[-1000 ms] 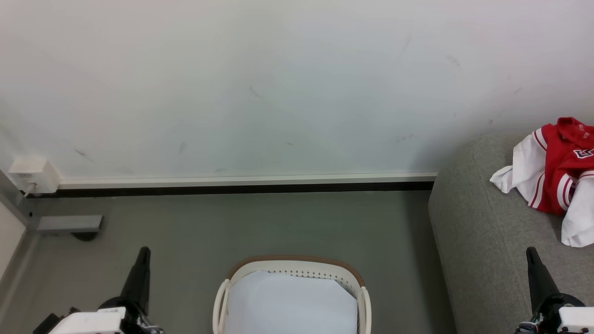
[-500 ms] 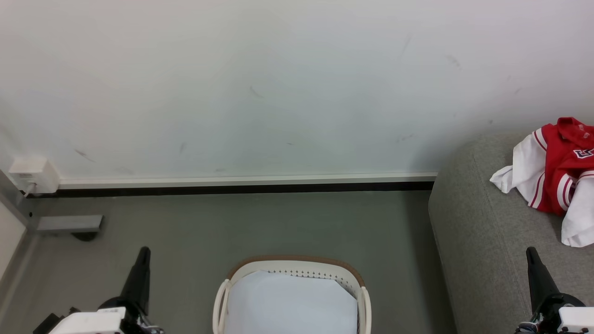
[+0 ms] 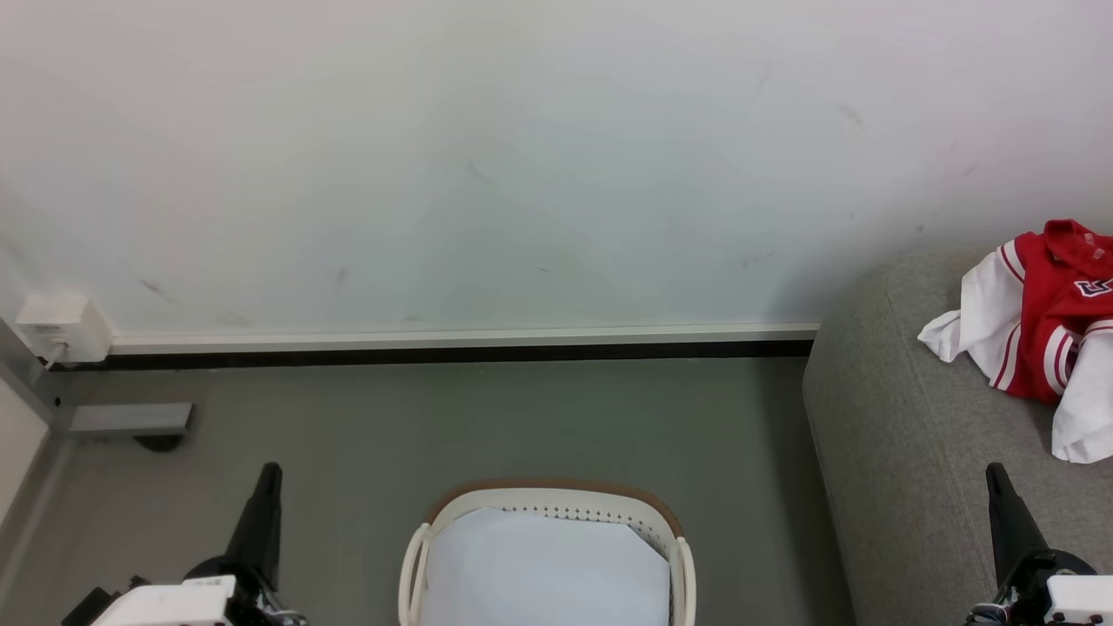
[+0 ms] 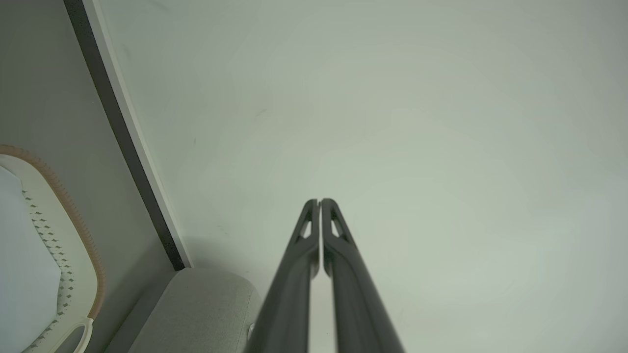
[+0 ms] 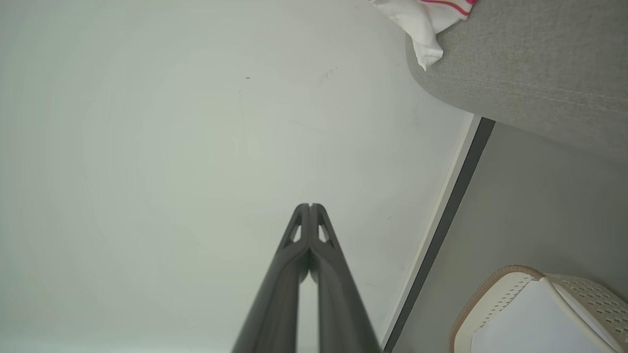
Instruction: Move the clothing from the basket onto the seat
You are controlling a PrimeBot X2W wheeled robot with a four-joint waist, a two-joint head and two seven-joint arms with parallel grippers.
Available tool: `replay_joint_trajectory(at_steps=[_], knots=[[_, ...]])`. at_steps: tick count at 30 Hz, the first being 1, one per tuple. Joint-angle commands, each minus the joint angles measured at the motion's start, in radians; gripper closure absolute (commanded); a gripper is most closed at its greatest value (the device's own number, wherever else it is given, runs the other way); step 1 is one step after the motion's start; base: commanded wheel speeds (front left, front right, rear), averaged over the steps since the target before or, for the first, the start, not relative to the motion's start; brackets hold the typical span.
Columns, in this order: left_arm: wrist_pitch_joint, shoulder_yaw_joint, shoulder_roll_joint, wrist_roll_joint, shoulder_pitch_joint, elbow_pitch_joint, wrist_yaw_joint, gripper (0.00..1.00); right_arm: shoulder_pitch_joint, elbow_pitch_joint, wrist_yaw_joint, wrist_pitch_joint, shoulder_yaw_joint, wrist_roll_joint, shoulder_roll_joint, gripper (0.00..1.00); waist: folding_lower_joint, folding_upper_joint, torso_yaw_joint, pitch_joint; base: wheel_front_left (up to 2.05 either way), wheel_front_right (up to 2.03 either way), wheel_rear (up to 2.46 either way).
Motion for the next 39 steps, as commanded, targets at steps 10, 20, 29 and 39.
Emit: replay_joint_trajectory(at_steps=[10,20,29,39], knots=[[0.003,0.001,0.002,-0.014,-0.007,-0.001,-0.004,1.00,-0.013,-0.006,-0.002,0.003,-0.004,0.002,-0.007,1.00,0.0000,-0.0001,0.000,0.000,0.00,0.00,0.00],[0.003,0.001,0.002,-0.015,-0.007,-0.001,-0.004,1.00,-0.013,-0.006,-0.002,0.003,-0.004,0.002,-0.007,1.00,0.0000,-0.0001,0.000,0.000,0.00,0.00,0.00],[0.003,0.001,0.002,-0.015,-0.007,-0.001,-0.004,1.00,-0.013,-0.006,-0.002,0.002,-0.004,0.002,-0.007,1.00,0.0000,-0.0001,0.000,0.000,0.00,0.00,0.00],[0.003,0.001,0.002,-0.015,-0.007,-0.001,-0.004,1.00,-0.013,-0.006,-0.002,0.002,-0.004,0.002,-0.007,1.00,0.0000,-0.0001,0.000,0.000,0.00,0.00,0.00]])
